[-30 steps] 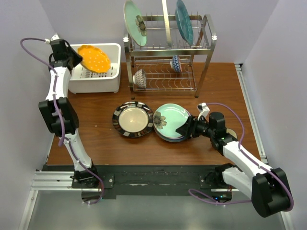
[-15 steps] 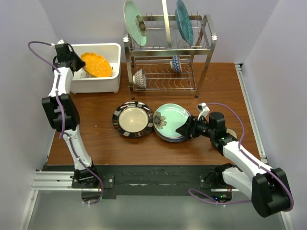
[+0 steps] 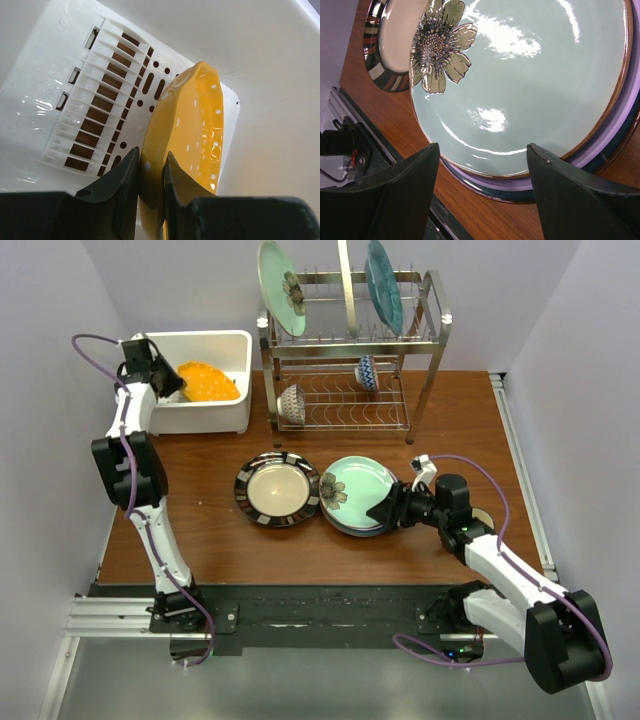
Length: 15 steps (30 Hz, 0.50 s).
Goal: Place the plates into the plastic bin on the countertop
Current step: Place the plate in the plastic bin.
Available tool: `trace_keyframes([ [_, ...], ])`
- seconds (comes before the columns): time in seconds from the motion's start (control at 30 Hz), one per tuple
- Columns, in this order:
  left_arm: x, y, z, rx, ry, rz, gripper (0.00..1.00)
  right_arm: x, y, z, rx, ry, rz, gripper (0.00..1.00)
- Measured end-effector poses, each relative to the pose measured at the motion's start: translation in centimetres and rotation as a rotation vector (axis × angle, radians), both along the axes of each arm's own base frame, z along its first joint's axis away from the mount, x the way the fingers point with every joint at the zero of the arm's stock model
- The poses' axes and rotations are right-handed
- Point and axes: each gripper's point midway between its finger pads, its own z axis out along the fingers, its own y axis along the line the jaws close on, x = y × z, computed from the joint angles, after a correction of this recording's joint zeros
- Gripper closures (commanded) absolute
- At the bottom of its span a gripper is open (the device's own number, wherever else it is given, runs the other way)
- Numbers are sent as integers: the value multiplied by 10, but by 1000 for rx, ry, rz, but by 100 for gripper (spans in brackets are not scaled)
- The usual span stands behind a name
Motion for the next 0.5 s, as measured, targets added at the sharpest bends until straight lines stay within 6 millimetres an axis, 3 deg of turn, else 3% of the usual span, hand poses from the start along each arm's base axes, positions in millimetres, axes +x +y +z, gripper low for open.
trace_keyframes([
  [0.27,2,-4,5,-8,-17,-26,44,1,0,-2,-6,4,2,26],
  [0.5,1,-2,4,27,-11,-46,35,2,1,-3,-7,7,3,26],
])
